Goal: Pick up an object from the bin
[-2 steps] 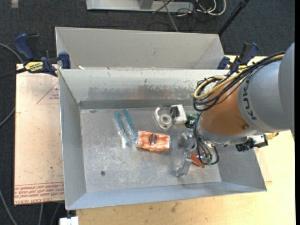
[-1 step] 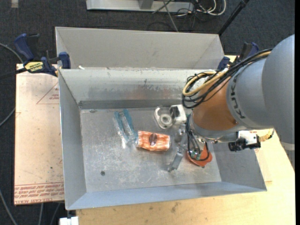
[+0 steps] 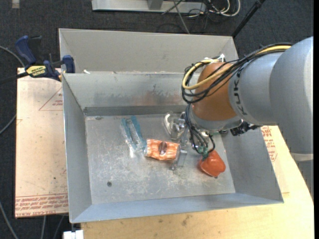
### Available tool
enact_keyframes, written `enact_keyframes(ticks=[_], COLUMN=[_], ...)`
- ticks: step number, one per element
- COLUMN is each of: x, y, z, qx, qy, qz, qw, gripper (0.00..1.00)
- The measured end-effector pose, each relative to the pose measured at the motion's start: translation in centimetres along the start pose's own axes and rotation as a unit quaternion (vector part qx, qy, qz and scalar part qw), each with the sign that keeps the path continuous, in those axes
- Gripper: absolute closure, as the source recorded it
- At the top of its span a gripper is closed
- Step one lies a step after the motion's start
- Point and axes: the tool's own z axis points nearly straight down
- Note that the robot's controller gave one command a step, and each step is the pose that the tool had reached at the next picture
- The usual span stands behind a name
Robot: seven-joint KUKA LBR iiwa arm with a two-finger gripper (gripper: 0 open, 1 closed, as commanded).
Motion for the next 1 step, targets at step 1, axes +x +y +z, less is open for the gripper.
enact_keyframes(ticks=[1], x=[-2.60], y=[-1.98], z=[-0.57], qx=[0.001], qy=[-0.0069], qz=[0.009], qw=[0.9999], gripper=[0.00])
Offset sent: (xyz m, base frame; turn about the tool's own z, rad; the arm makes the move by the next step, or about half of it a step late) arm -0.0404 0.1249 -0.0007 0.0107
